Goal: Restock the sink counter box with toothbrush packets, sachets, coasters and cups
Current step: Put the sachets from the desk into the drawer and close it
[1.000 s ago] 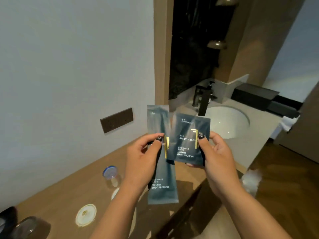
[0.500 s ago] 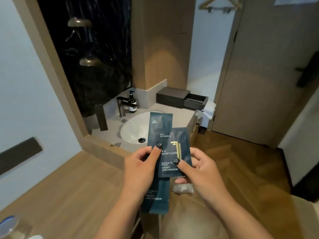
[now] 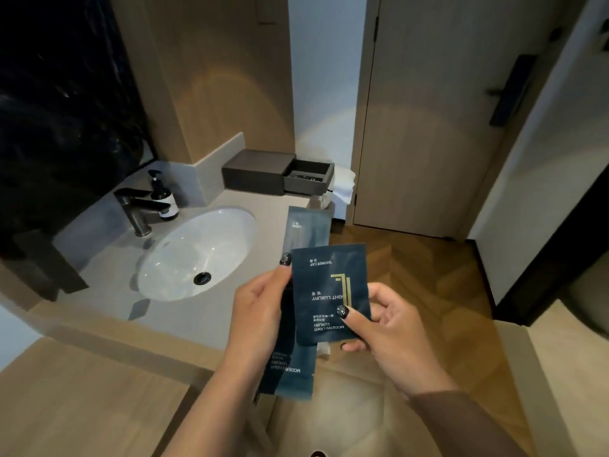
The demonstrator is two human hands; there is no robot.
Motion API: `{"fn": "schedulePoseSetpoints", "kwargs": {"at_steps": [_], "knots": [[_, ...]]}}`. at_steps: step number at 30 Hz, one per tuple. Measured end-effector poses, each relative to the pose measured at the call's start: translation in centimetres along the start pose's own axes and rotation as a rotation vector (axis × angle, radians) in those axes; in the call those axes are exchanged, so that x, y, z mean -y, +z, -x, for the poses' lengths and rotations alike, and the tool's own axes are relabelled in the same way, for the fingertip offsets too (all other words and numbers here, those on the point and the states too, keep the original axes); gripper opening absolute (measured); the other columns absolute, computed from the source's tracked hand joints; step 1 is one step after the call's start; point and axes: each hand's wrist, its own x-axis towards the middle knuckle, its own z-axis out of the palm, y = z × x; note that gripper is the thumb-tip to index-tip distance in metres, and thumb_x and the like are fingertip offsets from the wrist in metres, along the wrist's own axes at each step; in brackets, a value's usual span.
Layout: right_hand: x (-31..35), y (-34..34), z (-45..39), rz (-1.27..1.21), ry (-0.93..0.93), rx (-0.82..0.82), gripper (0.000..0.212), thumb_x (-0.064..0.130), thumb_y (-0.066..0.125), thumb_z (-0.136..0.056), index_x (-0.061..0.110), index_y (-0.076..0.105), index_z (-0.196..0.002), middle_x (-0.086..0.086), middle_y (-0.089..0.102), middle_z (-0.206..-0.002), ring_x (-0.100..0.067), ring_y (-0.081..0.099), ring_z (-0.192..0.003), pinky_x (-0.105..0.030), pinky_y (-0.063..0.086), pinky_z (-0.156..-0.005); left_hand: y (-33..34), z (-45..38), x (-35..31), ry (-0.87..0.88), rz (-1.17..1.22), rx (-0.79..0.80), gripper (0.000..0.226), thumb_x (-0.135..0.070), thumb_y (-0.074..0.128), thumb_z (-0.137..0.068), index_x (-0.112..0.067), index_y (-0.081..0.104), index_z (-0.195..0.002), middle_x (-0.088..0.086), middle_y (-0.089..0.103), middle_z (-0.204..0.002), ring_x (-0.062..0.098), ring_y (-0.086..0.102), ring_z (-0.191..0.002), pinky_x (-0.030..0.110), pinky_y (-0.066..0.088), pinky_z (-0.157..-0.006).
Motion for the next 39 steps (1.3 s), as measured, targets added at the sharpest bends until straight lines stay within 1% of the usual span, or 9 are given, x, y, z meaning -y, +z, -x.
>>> {"fn": "schedulePoseSetpoints", "kwargs": {"at_steps": [5,10,15,19,25,28,31,35,39], "knots": [[0.6,-2.7,-8.0,0.013,-0.011,-0.015,0.015,-0.005,0.061,-0.086,0.007,0.059,-0.095,-0.006,0.076,-0.083,-0.020,0.072,-0.072,-0.022,0.054,-0.047,4.2,-8.6,1.1,0.028,0.008,0.004,0.050,-0.052,0.057,-0.083,-0.005,0.073,-0.083,0.022,0.073,-0.085,0.039,0.070,-0.083,0.052,0.054,-0.076],[3.2,-6.6,-16.2,0.066,-0.020,-0.056,0.021,-0.003,0.062,-0.086,0.011,0.061,-0.102,-0.008,0.076,-0.091,-0.016,0.073,-0.077,-0.023,0.055,-0.054,8.0,-17.8,2.0,0.143,-0.161,0.028,0.035,-0.029,0.068,-0.086,0.003,0.066,-0.073,0.025,0.066,-0.076,0.015,0.053,-0.062,0.031,0.043,-0.058],[6.6,-11.9,-23.8,0.005,-0.112,-0.254,0.020,0.002,0.065,-0.086,0.015,0.060,-0.101,-0.003,0.076,-0.088,-0.015,0.073,-0.077,-0.024,0.054,-0.054,11.1,-23.2,2.6,0.060,-0.265,0.248,0.020,-0.022,0.069,-0.085,-0.011,0.073,-0.069,0.012,0.071,-0.073,0.014,0.061,-0.067,0.030,0.047,-0.064],[9.7,-16.1,-29.0,0.264,-0.142,-0.060,0.020,0.000,0.063,-0.087,0.013,0.065,-0.102,-0.004,0.076,-0.092,-0.019,0.073,-0.085,-0.027,0.058,-0.064,14.8,-26.6,2.4,0.037,-0.224,0.306,0.018,-0.022,0.066,-0.086,-0.013,0.075,-0.073,0.010,0.073,-0.078,0.018,0.064,-0.074,0.036,0.049,-0.070],[14.1,-23.2,-36.8,0.783,-0.171,0.283,0.022,0.008,0.068,-0.086,0.016,0.071,-0.105,0.004,0.074,-0.098,-0.008,0.070,-0.090,-0.021,0.058,-0.072,23.5,-32.2,2.7,0.176,-0.425,0.367,0.015,-0.013,0.072,-0.083,-0.016,0.075,-0.068,-0.006,0.073,-0.069,0.002,0.063,-0.065,0.019,0.048,-0.067],[15.3,-27.2,-40.0,0.776,-0.253,0.187,0.025,0.017,0.071,-0.084,0.019,0.069,-0.108,0.007,0.073,-0.094,-0.004,0.068,-0.086,-0.020,0.058,-0.070,28.2,-34.0,3.6,0.215,-0.423,0.277,0.019,-0.012,0.071,-0.083,-0.019,0.074,-0.066,-0.010,0.072,-0.067,-0.001,0.061,-0.063,0.014,0.046,-0.065],[14.6,-31.3,-42.6,0.395,-0.223,0.016,0.024,0.015,0.069,-0.085,0.015,0.066,-0.108,0.003,0.073,-0.080,-0.009,0.067,-0.072,-0.022,0.056,-0.059,32.2,-35.9,4.5,0.180,-0.282,0.071,0.016,-0.012,0.069,-0.085,-0.017,0.076,-0.071,-0.005,0.074,-0.073,0.002,0.063,-0.068,0.014,0.047,-0.065],[11.5,-34.3,-45.4,0.237,-0.047,0.089,0.029,0.010,0.070,-0.084,0.012,0.062,-0.111,0.002,0.071,-0.071,-0.015,0.067,-0.070,-0.030,0.055,-0.064,36.4,-38.7,5.7,0.185,-0.216,-0.147,0.016,-0.013,0.068,-0.085,-0.020,0.075,-0.072,-0.007,0.075,-0.074,-0.001,0.064,-0.068,0.012,0.046,-0.064],[8.9,-34.5,-48.7,0.176,-0.032,0.134,0.013,-0.001,0.063,-0.087,0.007,0.065,-0.098,-0.006,0.073,-0.077,-0.018,0.069,-0.064,-0.026,0.056,-0.062,38.5,-41.5,7.1,0.149,-0.200,-0.204,0.012,-0.017,0.068,-0.085,-0.019,0.076,-0.076,-0.003,0.075,-0.077,0.006,0.066,-0.073,0.023,0.051,-0.070]]}}
